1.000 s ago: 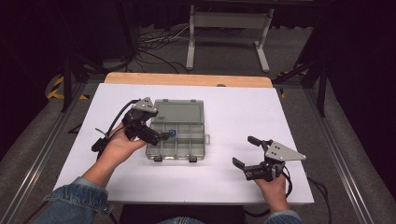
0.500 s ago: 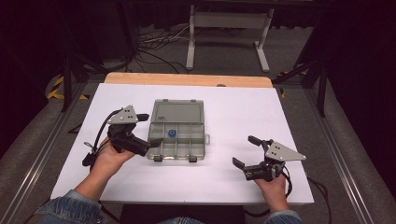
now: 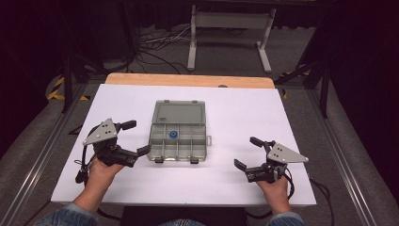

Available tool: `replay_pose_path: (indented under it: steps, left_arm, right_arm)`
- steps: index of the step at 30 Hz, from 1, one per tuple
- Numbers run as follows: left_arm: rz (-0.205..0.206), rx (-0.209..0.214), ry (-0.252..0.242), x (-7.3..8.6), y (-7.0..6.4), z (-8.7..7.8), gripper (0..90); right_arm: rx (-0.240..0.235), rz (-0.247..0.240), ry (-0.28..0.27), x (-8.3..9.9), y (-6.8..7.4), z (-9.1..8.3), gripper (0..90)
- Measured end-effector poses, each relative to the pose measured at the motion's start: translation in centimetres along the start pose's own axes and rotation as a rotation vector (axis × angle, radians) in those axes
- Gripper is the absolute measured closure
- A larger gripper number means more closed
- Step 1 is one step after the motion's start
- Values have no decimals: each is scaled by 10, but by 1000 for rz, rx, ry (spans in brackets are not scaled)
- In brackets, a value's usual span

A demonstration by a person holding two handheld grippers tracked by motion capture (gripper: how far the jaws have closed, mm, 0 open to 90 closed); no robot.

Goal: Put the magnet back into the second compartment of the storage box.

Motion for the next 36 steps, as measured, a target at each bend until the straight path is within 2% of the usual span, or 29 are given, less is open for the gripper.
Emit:
replay_pose_path:
  steps: [1,5,7,9,14,16,20,25,36]
  left_arm:
    - [0,-3,-29,4,1,-4,5]
    - [-14,-4,-60,14,6,-10,5]
    - [-26,-8,-97,21,9,-14,5]
    - [-20,-9,-122,26,12,-18,5]
    - [-10,-16,-133,33,14,-22,5]
    - [-2,-42,-120,42,15,-24,5]
    - [7,-31,-118,52,14,-24,8]
    - [-32,2,-165,57,17,-28,5]
    - [-28,-2,-153,60,18,-28,5]
  right_arm:
    - [0,0,-4,0,0,0,24]
    - [1,3,-8,0,-1,-1,22]
    - [3,1,-12,-1,0,-1,21]
    - [2,1,-13,-1,0,-1,19]
    - [4,-1,-20,-1,0,-2,16]
    - [9,-4,-24,0,-1,-2,13]
    - [11,-11,-30,0,-1,-3,11]
    - [16,-12,-32,2,0,-3,10]
    - [7,-12,-37,2,1,-1,9]
Point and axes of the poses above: each handheld gripper's, and its own axes: z roughly forward along the jaws, x roughly out of its underside, y roughly to its left, the point moved 5 cm from there along z, roughly forward along the jaws, and after that the axes turned 10 degrees about -z, right-handed, at the moved point
